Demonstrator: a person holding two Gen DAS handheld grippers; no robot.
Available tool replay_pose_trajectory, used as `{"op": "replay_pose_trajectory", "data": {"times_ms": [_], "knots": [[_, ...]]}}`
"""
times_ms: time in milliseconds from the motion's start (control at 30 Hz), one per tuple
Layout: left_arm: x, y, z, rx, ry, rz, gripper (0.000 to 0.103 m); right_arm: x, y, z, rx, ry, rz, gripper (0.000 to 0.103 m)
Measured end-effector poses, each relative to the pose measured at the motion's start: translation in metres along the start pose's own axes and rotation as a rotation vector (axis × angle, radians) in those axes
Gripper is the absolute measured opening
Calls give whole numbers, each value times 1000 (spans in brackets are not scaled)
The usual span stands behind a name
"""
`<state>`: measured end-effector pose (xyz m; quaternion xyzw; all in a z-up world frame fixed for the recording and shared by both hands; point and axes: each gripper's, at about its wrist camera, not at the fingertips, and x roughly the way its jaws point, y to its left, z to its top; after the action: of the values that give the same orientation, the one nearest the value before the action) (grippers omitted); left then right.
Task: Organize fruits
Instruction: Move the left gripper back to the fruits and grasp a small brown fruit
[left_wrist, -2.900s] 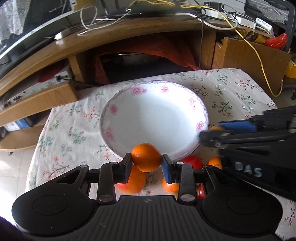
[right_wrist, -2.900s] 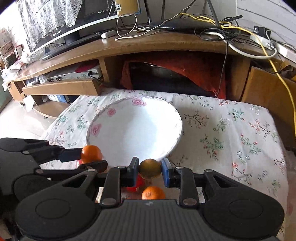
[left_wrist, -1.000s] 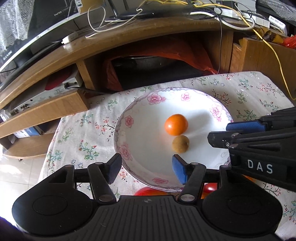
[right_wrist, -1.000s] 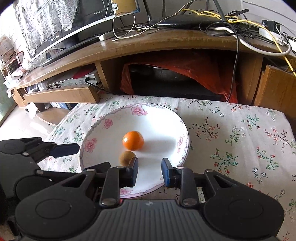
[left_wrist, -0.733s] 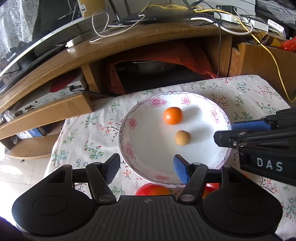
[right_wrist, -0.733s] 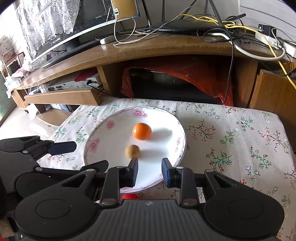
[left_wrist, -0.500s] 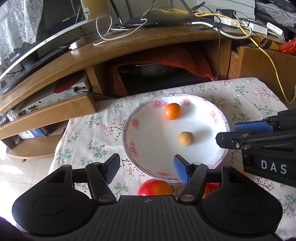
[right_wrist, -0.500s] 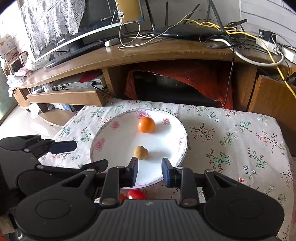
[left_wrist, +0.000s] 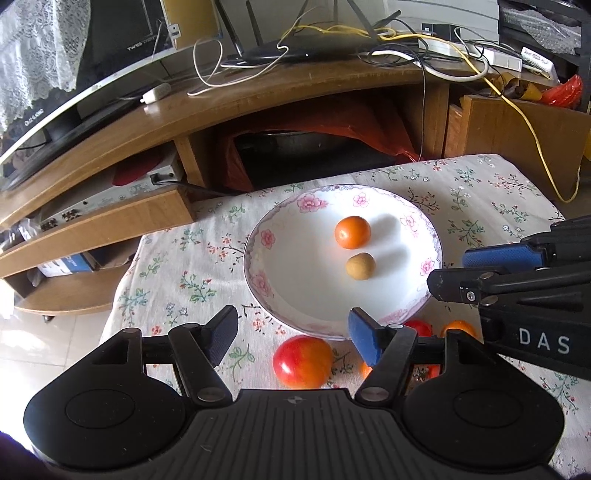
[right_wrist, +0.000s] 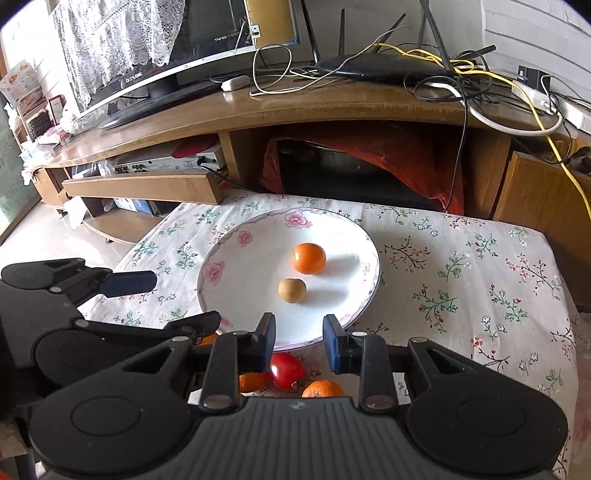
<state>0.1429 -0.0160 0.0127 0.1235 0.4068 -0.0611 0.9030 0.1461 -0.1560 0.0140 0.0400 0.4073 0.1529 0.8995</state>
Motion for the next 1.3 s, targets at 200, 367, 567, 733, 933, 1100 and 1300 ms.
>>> {"op": "replay_pose_trajectory", "data": {"times_ms": [200,367,567,733,933,1100,1300], "knots": [[-4,8,-15,-29,34,-20,74,-4,1,-9,-10,17,-10,20],[-1,16,-31,-61,88,-31,74,-4,-2,-19,-6,47,-22,20],[3,23,-44,-112,144,-83,73,-3,-1,-27,-12,76,-19,20],[7,5,-46,-64,152,-111,72,-3,-4,-30,-8,89,-23,20],[12,-8,-49,-30,169,-140,68,-1,-8,-35,-2,102,-18,20],[16,-17,-55,-9,185,-150,62,4,-10,-39,-4,127,-21,20],[11,-18,-57,-10,181,-183,61,6,-13,-40,12,140,-15,20]]}}
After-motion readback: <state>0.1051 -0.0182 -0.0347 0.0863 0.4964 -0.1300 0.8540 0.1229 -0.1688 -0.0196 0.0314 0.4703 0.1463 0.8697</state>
